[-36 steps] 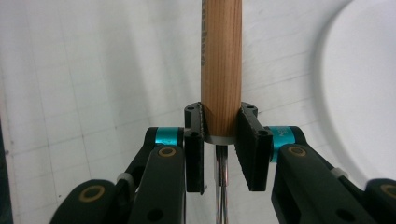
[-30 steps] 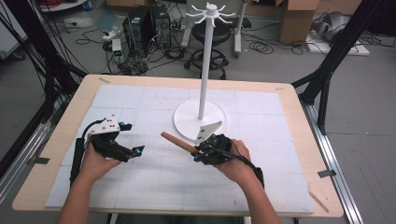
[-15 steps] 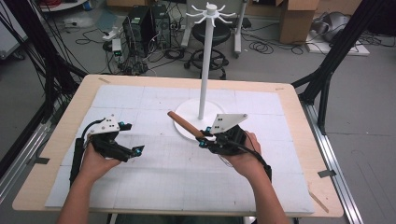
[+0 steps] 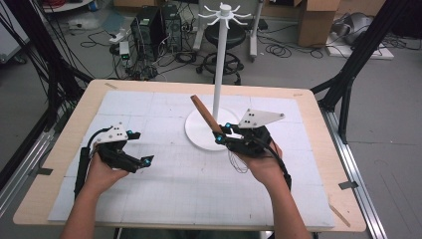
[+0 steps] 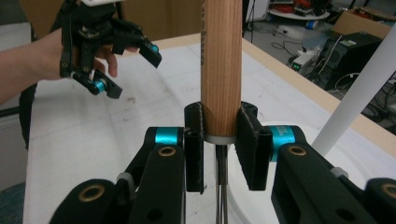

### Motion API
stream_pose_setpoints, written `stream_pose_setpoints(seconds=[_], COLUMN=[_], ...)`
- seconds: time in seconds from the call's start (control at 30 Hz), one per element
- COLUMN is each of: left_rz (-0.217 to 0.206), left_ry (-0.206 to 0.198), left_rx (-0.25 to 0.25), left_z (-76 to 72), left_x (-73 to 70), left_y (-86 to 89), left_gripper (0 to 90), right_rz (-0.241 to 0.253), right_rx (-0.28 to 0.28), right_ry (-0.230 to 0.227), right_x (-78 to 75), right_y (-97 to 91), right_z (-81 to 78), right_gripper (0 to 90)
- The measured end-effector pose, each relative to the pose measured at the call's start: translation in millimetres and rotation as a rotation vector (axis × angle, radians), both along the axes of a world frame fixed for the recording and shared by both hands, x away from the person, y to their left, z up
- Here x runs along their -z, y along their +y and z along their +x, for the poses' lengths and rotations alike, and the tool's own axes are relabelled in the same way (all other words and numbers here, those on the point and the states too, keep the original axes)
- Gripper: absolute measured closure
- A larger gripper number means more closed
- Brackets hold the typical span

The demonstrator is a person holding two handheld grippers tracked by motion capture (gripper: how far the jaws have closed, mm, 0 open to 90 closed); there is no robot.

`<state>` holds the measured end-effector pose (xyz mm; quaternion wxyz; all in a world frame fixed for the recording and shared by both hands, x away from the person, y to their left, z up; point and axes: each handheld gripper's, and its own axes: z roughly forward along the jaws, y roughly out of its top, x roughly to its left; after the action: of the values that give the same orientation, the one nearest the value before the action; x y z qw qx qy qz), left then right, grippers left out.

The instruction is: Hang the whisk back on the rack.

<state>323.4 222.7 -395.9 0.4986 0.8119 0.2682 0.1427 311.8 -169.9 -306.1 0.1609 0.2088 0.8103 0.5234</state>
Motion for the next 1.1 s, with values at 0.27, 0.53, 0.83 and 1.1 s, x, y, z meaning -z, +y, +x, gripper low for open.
stream_pose_setpoints(seconds=[0.27,0.53,0.83,1.1], left_rz=[0.002,0.004,0.003,0.02], left_ry=[0.001,0.008,0.009,0.01], left_rx=[0.003,0.008,-0.003,0.008], left_z=[0.8,0.7,1.4,2.0], left_x=[1.1,1.7,2.2,3.4], left_y=[-1.5,-1.8,-1.0,-3.3], left_gripper=[1.7,1.6,1.6,1.7], right_rz=[0.039,0.048,0.046,0.048], right_rx=[0.028,0.041,0.004,-0.006], right_ry=[0.001,-0.012,0.012,0.016], right_x=[-10.1,-26.4,-47.6,-73.2], right_y=[-4.9,-8.8,-15.9,-29.5], right_z=[5.7,13.0,26.7,39.1], right_gripper=[74.2,74.1,74.1,74.1])
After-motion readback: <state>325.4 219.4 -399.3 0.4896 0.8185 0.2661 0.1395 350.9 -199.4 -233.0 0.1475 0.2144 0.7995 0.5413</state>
